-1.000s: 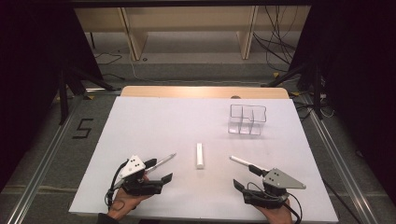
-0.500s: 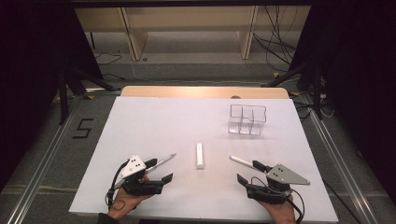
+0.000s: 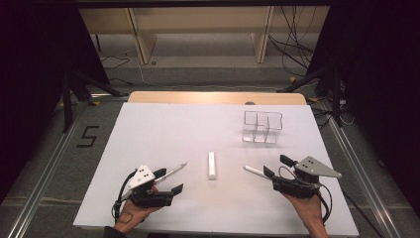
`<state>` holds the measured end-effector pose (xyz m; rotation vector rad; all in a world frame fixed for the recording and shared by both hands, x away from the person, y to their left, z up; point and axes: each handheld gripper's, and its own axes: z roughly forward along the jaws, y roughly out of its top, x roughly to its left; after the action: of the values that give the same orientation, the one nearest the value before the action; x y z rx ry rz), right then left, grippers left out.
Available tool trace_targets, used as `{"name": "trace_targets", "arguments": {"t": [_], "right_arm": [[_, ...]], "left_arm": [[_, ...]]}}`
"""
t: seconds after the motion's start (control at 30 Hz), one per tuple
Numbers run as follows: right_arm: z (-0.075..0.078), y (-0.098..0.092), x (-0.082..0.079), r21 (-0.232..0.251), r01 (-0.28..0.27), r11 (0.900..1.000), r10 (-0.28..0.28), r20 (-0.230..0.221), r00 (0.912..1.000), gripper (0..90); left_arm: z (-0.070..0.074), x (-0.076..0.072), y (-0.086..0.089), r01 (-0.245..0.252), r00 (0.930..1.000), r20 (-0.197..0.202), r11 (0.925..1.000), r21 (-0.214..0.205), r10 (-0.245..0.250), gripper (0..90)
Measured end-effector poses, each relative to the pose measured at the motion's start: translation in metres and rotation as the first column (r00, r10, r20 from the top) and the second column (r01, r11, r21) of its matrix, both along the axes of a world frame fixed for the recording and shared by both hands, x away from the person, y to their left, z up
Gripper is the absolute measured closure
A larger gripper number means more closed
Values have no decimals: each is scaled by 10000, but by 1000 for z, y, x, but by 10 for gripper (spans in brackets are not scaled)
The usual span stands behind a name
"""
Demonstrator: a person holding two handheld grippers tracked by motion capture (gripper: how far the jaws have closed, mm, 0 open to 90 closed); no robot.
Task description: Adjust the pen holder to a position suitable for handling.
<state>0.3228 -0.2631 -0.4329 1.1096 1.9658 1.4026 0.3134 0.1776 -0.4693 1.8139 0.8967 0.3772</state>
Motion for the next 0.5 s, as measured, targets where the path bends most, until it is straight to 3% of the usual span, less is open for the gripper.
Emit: {"name": "trace_targets", "arguments": {"t": [0.1, 0.3, 0.43, 0.5], "right_arm": [[2, -5, 10, -112, 290, 9995, -291, -49, 9996, 288], [4, -16, 27, -260, 878, 9958, -886, -333, 9955, 447], [2, -30, 52, -477, 1765, 9831, -1791, -562, 9822, 585], [0, -37, 61, -300, 1956, 9802, -1972, -716, 9777, 642]], "left_arm": [[0, 0, 0, -1, 10000, 7, 10000, 11, 1, 155], [0, 0, 0, -2, 10000, 22, 10000, 72, 2, 155], [0, 0, 0, -2, 10000, 46, 10000, 88, 2, 155], [0, 0, 0, -1, 10000, 50, 10000, 81, 1, 155]]}}
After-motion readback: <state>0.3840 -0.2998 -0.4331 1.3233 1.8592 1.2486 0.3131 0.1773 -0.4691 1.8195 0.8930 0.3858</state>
